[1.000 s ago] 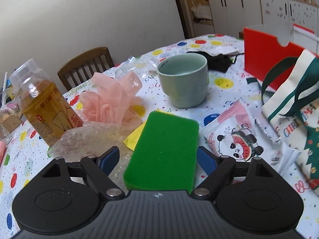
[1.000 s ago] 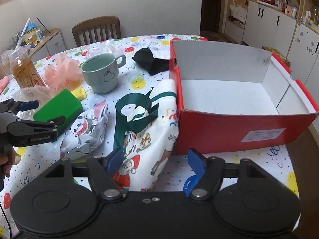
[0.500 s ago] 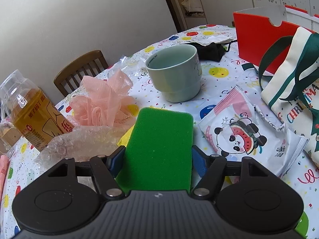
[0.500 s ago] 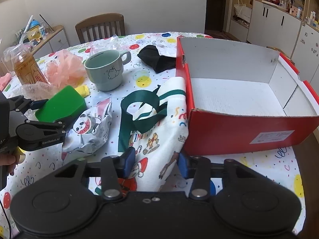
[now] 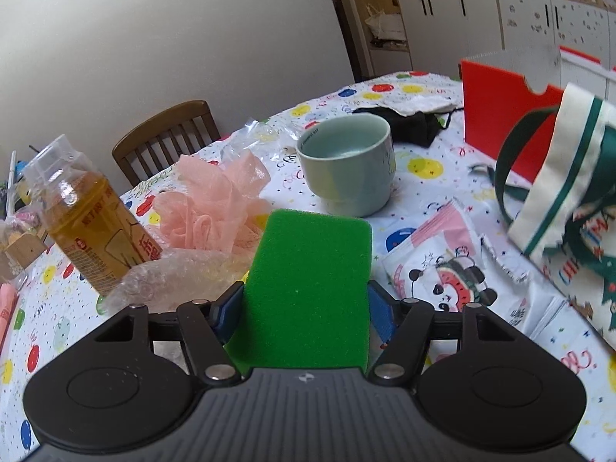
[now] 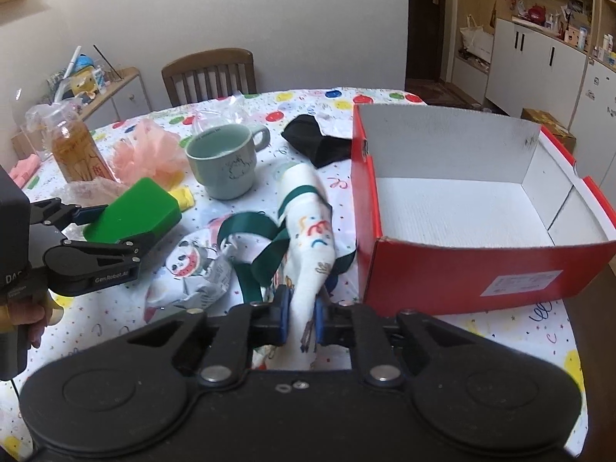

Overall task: Organize soft objects
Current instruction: 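Carry the green sponge to the red box with the left tool while the right tool carries the tote bag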

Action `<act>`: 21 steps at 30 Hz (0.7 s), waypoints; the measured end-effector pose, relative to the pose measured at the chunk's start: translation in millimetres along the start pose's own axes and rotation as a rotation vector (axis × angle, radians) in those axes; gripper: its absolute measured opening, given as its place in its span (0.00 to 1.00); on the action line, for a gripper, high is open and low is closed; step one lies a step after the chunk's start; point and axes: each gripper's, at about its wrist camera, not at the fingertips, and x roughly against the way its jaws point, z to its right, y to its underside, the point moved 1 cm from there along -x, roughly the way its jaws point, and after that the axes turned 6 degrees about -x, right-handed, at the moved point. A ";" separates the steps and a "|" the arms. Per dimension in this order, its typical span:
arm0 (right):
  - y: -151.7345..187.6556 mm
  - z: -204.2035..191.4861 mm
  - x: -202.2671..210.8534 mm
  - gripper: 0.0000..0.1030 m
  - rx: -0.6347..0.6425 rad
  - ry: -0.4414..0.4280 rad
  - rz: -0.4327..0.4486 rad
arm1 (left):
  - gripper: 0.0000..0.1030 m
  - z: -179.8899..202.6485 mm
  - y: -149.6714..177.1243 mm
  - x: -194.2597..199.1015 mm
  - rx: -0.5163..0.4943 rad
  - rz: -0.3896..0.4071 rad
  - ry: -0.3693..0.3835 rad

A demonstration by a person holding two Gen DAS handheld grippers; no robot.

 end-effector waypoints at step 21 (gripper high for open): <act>-51.2 27.6 75.0 0.07 -0.096 -0.150 0.111 | 0.64 -17.2 -48.4 85.3 0.185 0.038 0.088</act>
